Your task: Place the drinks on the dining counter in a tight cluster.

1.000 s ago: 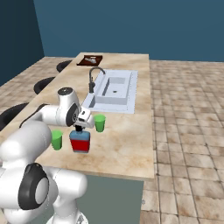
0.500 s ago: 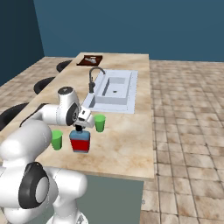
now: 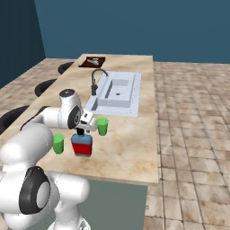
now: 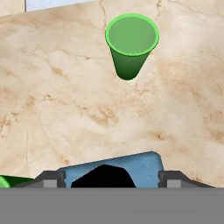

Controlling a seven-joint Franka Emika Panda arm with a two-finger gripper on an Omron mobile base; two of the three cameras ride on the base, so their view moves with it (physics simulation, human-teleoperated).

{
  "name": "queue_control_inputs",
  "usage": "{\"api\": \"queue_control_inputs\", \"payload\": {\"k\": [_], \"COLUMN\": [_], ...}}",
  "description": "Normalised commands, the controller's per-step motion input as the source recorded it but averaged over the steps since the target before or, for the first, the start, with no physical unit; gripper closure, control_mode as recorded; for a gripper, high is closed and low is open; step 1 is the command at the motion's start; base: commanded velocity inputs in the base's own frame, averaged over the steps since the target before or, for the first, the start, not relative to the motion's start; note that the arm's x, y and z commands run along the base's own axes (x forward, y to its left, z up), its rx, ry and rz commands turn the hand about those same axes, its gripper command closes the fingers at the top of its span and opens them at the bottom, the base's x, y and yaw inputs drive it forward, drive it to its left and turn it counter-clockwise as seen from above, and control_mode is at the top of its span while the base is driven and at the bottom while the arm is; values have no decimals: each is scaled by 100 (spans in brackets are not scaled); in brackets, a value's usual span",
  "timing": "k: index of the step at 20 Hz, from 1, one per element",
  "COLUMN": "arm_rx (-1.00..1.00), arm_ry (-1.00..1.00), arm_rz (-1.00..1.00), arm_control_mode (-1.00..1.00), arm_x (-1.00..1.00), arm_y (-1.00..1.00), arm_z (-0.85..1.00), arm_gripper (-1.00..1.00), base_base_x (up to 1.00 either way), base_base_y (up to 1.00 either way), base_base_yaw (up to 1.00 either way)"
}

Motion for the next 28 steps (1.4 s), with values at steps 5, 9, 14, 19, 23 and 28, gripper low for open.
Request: {"api": "queue_control_inputs", "payload": {"k": [5, 9, 14, 19, 23, 28], "arm_rx": [0, 0, 0, 0, 0, 0], "arm_ry": [0, 0, 0, 0, 0, 4], "arm_rz": [0, 0, 0, 0, 1, 6], "arm_control_mode": [-100, -100, -100, -100, -100, -100], "arm_x": [0, -2, -29, -71, -78, -94], "arm_y": [0, 0, 0, -2, -10, -19], "arm_z": [0, 0, 23, 44, 28, 6], "arm_gripper": [-100, -100, -100, -100, -100, -100], "base_base_x": [0, 0, 0, 0, 0, 0], "base_base_y": [0, 0, 0, 0, 0, 0], "base_base_yaw": [0, 0, 0, 0, 0, 0]}}
